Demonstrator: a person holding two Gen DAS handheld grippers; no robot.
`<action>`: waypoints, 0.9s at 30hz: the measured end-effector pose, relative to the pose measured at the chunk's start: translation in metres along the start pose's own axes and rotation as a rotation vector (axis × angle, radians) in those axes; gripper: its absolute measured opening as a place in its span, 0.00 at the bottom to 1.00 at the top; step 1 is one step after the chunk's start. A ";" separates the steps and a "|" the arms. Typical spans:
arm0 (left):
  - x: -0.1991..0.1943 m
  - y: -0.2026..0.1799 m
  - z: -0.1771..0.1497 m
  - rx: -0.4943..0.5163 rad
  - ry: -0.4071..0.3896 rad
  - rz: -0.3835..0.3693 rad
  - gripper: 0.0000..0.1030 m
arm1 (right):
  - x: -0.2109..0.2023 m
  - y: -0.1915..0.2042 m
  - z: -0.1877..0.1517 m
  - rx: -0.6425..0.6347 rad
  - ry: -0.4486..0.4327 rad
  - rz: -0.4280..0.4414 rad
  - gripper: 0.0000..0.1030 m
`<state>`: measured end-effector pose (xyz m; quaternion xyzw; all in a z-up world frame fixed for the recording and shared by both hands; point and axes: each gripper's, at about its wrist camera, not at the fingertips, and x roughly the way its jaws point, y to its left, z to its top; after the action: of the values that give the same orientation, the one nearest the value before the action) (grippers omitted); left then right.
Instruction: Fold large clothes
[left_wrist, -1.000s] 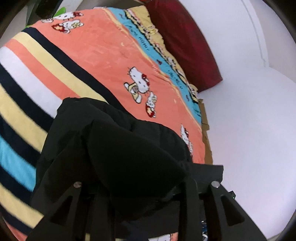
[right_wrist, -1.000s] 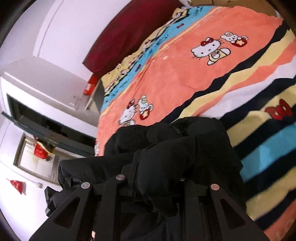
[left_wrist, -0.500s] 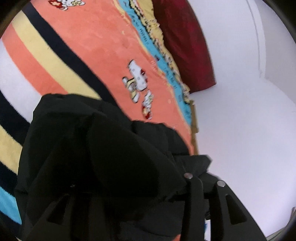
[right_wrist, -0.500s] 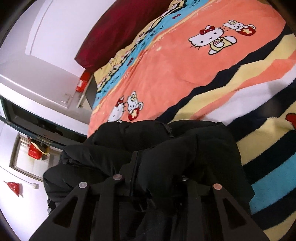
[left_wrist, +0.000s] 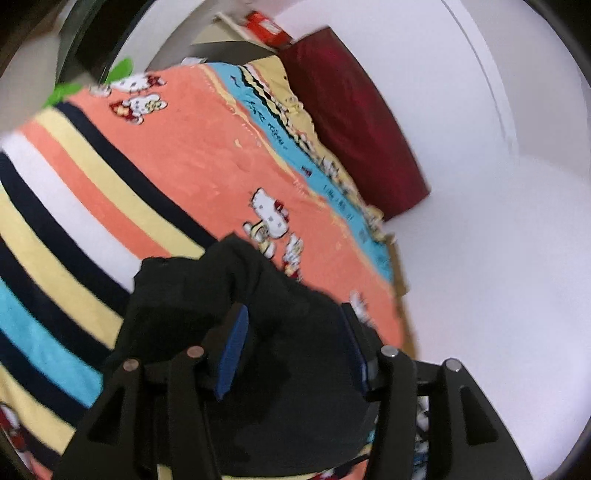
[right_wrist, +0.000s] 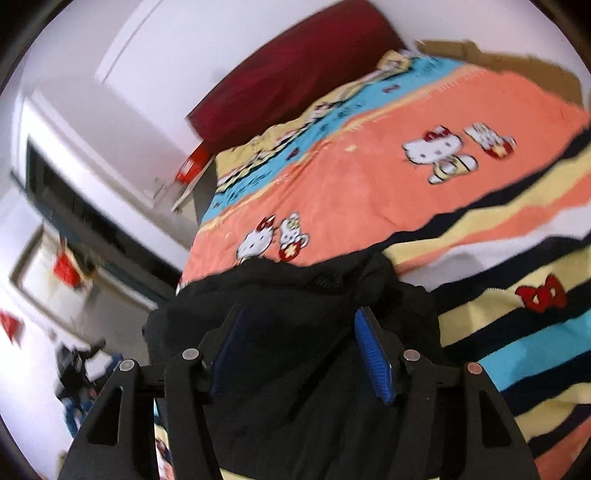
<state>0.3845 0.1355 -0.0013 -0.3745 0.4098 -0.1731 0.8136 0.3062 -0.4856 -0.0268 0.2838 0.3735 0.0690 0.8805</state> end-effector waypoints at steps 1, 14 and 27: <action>0.002 -0.005 -0.006 0.027 0.011 0.018 0.47 | 0.000 0.008 -0.004 -0.032 0.011 -0.004 0.59; 0.141 -0.097 -0.079 0.445 0.233 0.186 0.47 | 0.081 0.099 -0.036 -0.390 0.160 -0.044 0.59; 0.240 -0.098 -0.040 0.539 0.231 0.421 0.56 | 0.166 0.068 0.017 -0.417 0.213 -0.167 0.64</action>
<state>0.5000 -0.0887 -0.0720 -0.0320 0.5068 -0.1449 0.8492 0.4424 -0.3813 -0.0821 0.0555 0.4640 0.1011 0.8783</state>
